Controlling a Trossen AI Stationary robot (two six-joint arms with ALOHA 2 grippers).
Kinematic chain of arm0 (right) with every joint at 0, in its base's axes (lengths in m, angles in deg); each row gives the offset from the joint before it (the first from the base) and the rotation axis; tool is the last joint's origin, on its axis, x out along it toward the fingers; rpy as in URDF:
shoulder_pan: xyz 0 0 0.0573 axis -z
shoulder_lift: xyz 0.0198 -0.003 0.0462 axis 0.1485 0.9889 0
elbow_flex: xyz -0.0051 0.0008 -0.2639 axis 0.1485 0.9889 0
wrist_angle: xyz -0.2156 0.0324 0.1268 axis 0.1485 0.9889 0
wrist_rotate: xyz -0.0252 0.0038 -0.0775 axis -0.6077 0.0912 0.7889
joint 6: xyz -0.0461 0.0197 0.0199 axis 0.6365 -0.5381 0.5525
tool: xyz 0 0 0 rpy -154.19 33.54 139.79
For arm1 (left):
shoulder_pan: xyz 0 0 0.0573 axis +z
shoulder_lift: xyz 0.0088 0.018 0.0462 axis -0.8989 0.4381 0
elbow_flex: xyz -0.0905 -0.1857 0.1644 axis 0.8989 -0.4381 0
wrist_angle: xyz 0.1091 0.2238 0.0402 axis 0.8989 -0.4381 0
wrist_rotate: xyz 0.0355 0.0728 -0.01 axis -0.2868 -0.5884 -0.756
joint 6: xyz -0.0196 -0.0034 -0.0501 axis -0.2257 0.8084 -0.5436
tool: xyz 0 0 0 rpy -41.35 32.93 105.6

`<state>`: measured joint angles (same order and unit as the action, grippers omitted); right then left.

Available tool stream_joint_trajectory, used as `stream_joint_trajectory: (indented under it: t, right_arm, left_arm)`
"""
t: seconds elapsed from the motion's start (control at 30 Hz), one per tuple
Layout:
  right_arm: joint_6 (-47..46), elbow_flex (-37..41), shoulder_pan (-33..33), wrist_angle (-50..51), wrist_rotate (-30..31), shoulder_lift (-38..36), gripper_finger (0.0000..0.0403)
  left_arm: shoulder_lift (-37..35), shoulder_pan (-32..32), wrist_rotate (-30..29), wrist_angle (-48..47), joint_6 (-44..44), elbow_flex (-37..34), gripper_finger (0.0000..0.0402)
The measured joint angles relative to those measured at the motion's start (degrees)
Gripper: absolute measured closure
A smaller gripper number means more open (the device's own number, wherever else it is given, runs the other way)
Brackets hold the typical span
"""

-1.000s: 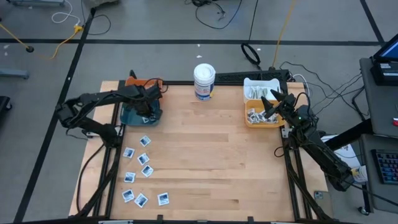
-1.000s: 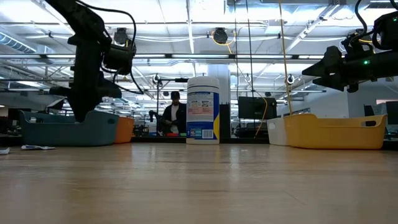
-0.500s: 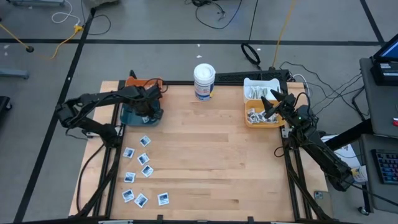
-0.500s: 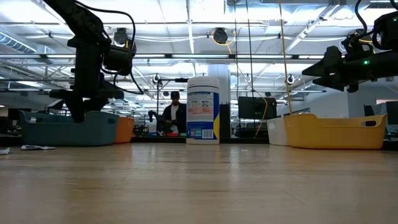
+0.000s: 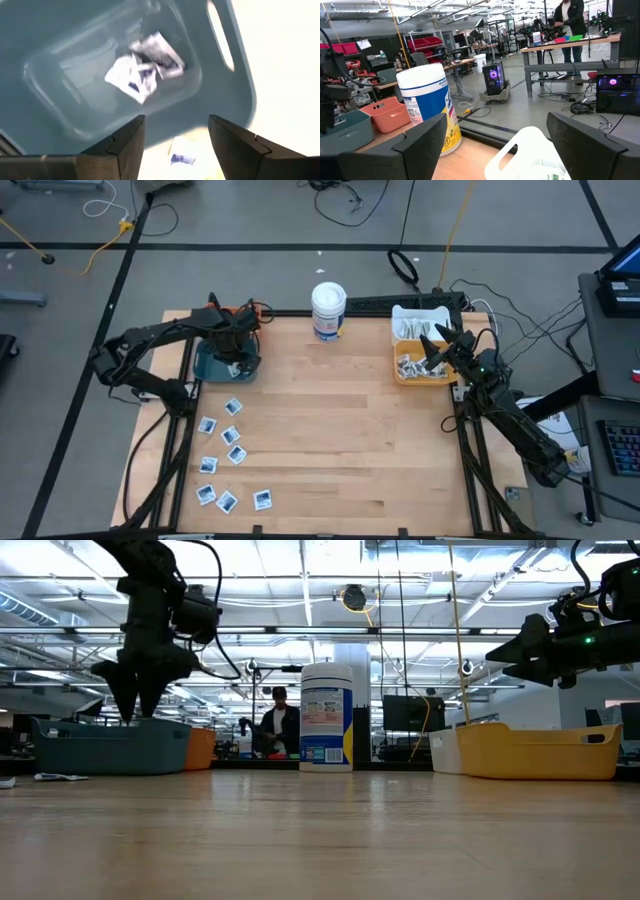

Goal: Pick & Place First Aid Supplies
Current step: Put the blue pad into the blue bin

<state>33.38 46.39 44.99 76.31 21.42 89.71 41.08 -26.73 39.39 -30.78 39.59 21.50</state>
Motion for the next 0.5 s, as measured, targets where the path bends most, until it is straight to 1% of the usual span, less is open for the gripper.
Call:
stream_joint_trajectory:
  t: [0.13, 0.23, 0.33, 0.5]
  right_arm:
    - [0.01, -0.01, 0.01, 0.0, -0.02, -0.01, 0.0066]
    - [0.01, -0.01, 0.01, 0.0, -0.02, 0.0, 0.0066]
    - [-0.01, -0.01, 0.01, 0.0, 0.0, 0.0, 0.0066]
    - [0.0, 0.01, 0.01, 0.0, -0.01, -0.01, 0.0066]
  left_arm:
    - [0.0, -1.63, 0.83, -4.65, 3.47, 2.46, 0.0179]
    - [0.0, -4.7, 0.9, -7.49, 5.99, 4.5, 0.0179]
    - [0.0, -9.78, 0.5, -8.27, 7.08, 6.47, 0.0179]
    - [0.0, -20.89, 0.48, -8.22, 4.45, 8.55, 0.0179]
